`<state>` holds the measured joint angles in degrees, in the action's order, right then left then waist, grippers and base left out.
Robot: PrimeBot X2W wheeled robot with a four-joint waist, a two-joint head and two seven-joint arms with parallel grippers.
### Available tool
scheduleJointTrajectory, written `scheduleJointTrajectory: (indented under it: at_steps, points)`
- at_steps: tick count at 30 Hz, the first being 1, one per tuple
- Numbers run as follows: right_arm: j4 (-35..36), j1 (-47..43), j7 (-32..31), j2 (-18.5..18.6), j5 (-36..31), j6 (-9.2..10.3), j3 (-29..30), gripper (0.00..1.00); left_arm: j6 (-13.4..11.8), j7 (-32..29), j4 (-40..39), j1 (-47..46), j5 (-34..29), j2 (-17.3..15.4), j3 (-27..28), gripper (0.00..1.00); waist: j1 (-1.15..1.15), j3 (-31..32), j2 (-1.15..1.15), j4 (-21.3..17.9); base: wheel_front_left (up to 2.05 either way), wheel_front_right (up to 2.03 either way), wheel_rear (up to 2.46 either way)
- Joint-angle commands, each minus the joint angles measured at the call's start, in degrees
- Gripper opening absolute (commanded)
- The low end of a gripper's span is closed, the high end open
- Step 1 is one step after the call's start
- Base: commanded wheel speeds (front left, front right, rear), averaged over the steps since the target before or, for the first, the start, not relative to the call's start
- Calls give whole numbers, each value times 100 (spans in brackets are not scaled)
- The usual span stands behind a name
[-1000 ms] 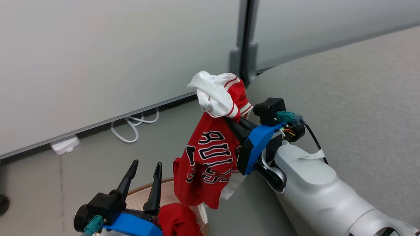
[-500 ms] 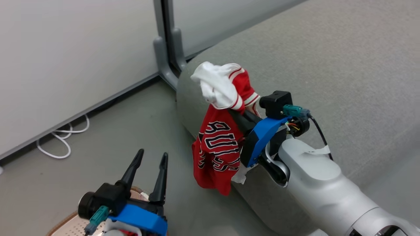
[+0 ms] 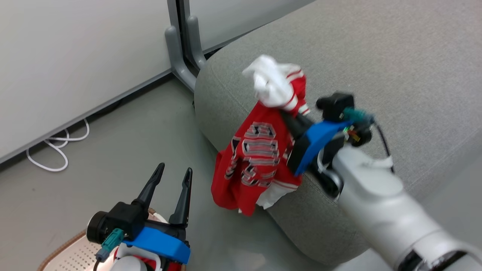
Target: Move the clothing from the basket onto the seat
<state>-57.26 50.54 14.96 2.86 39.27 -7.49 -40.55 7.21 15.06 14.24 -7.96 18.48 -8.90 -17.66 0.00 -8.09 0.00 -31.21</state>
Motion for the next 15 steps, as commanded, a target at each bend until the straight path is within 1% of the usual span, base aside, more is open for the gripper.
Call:
scheduleJointTrajectory:
  at_steps: [1,2,3,5,6,11,15]
  points:
    - [4,271,33,4,-42,-1,64,0,41,17,-32,-44,-36,-35,-18,100,0,-138,0,75,0,0,0]
    - [-84,499,33,53,-86,-1,191,0,41,17,-64,-122,-65,-64,-68,100,0,-253,0,156,0,0,0]
    - [-270,969,33,317,-222,-1,497,0,41,17,-118,-309,-117,-143,-162,100,0,-512,0,362,0,0,0]
    - [-447,1419,30,535,-328,-1,789,0,41,17,-171,-474,-137,-212,-242,100,0,-767,0,555,0,0,0]
    - [-517,1686,29,711,-357,-1,955,0,41,17,-209,-576,-160,-248,-309,100,0,-939,0,666,0,0,0]
    - [-778,2804,31,1772,-686,-1,1816,0,41,17,-436,-1094,-214,-452,-617,100,0,-1750,0,1159,0,0,0]
    - [-658,3255,30,2544,-1031,-1,2656,0,41,17,-627,-1493,-231,-575,-759,100,0,-2440,0,1531,0,0,0]
